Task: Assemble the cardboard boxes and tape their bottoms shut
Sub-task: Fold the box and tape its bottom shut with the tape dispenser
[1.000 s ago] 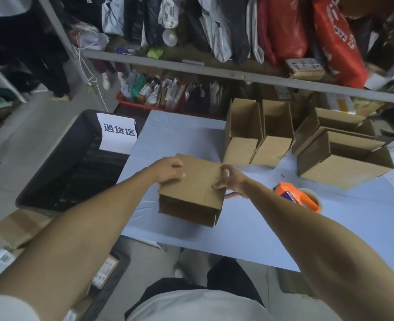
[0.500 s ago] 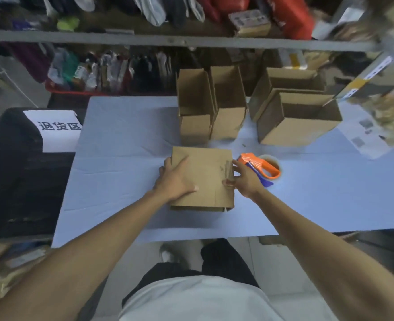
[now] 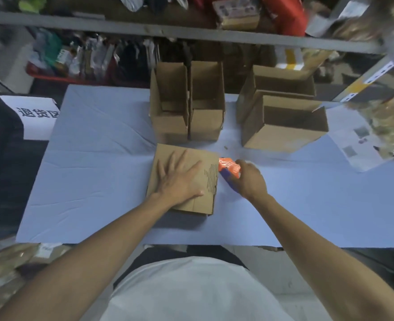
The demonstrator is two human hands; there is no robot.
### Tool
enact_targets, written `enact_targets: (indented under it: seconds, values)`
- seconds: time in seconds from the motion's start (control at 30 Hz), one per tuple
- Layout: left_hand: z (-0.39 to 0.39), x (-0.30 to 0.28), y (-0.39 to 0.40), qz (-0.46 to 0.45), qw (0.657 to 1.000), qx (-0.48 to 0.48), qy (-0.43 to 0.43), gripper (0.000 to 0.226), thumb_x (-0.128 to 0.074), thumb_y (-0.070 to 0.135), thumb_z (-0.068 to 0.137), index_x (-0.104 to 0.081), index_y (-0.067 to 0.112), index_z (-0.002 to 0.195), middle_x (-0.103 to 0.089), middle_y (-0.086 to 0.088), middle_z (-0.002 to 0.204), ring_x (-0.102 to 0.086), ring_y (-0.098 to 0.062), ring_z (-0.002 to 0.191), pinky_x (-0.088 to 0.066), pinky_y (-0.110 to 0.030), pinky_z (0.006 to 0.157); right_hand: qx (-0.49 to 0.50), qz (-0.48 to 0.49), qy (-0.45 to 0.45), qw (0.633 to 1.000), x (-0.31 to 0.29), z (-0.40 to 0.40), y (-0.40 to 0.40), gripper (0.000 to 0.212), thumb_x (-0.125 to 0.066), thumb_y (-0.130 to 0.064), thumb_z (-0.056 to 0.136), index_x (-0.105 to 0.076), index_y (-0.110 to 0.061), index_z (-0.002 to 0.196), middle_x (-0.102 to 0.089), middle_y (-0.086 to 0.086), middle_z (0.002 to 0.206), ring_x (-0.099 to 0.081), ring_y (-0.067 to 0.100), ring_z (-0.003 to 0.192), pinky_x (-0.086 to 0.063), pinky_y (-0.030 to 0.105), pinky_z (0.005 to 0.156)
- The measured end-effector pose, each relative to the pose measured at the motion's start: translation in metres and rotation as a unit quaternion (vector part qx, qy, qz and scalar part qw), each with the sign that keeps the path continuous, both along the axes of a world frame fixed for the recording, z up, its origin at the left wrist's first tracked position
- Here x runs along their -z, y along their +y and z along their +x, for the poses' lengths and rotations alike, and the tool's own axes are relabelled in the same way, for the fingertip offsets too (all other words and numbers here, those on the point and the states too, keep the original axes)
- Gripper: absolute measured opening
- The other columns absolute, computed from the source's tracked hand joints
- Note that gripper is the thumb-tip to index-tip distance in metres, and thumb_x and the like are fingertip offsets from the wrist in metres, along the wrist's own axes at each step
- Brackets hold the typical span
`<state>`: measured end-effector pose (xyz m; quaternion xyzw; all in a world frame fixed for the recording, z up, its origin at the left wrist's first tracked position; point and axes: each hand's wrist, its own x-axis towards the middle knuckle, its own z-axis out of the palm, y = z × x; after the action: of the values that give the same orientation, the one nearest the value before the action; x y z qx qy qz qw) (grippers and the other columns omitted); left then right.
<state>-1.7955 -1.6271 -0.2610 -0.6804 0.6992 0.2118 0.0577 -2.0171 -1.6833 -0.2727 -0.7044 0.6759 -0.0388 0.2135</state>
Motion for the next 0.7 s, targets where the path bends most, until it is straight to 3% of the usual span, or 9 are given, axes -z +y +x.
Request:
enact_targets:
  seconds: [0.13, 0.2, 0.43, 0.57, 0.63, 0.7]
  values:
    - [-0.006, 0.015, -0.003, -0.016, 0.999, -0.046, 0.001, 0.097, -0.053, 0.08, 0.067, -0.005, 0.054, 0.147, 0.014, 0.008, 0.162, 0.013, -0.028, 0.147, 0.006, -0.065, 0.11, -0.095, 0.077, 0.04, 0.992, 0.02, -0.007, -0.001, 0.074, -0.075, -0.028, 0.079, -0.033, -0.018, 0.138, -0.061, 0.011, 0.112, -0.061, 0.031, 0.096, -0.054, 0.043, 0.075]
    - [-0.007, 0.019, -0.005, -0.018, 0.998, -0.058, -0.002, 0.097, -0.051, 0.082, 0.066, -0.004, 0.054, 0.146, 0.015, 0.01, 0.161, 0.016, -0.025, 0.146, 0.007, -0.065, 0.109, -0.107, 0.067, 0.049, 0.991, 0.028, -0.012, -0.001, 0.074, -0.066, -0.022, 0.085, -0.023, -0.017, 0.146, -0.06, 0.011, 0.114, -0.06, 0.029, 0.096, -0.052, 0.04, 0.072]
    - [-0.004, 0.02, 0.0, -0.022, 0.998, -0.064, -0.005, 0.096, -0.05, 0.083, 0.066, -0.002, 0.057, 0.145, 0.017, 0.012, 0.16, 0.019, -0.022, 0.146, 0.009, -0.063, 0.111, -0.12, 0.026, 0.026, 0.992, 0.031, -0.033, -0.005, 0.07, -0.06, -0.006, 0.087, -0.028, -0.026, 0.146, -0.055, 0.007, 0.125, -0.059, 0.028, 0.1, -0.047, 0.032, 0.064]
    - [-0.007, 0.007, -0.017, -0.022, 0.997, -0.069, -0.005, 0.094, -0.056, 0.082, 0.064, -0.021, 0.051, 0.145, -0.003, -0.002, 0.158, 0.005, -0.027, 0.145, 0.0, -0.061, 0.112, -0.132, 0.026, 0.018, 0.991, 0.032, -0.041, -0.012, 0.071, -0.062, -0.007, 0.088, -0.029, -0.025, 0.149, -0.051, 0.009, 0.133, -0.056, 0.031, 0.111, -0.043, 0.03, 0.07]
    - [-0.011, 0.001, -0.036, -0.053, 0.999, -0.007, 0.007, 0.09, -0.06, 0.079, 0.066, -0.031, 0.045, 0.144, -0.012, -0.006, 0.158, -0.001, -0.028, 0.147, -0.001, -0.057, 0.114, -0.136, 0.035, 0.023, 0.99, 0.032, -0.043, -0.013, 0.071, -0.061, -0.009, 0.09, -0.027, -0.025, 0.15, -0.051, 0.009, 0.134, -0.056, 0.03, 0.111, -0.046, 0.03, 0.073]
    - [-0.016, -0.003, -0.053, -0.039, 0.995, 0.087, 0.013, 0.087, -0.058, 0.078, 0.068, -0.029, 0.047, 0.145, -0.011, -0.005, 0.161, -0.002, -0.028, 0.148, 0.002, -0.058, 0.116, -0.139, 0.046, 0.027, 0.989, 0.031, -0.043, -0.013, 0.071, -0.061, -0.01, 0.091, -0.025, -0.025, 0.151, -0.05, 0.01, 0.135, -0.056, 0.03, 0.11, -0.051, 0.033, 0.076]
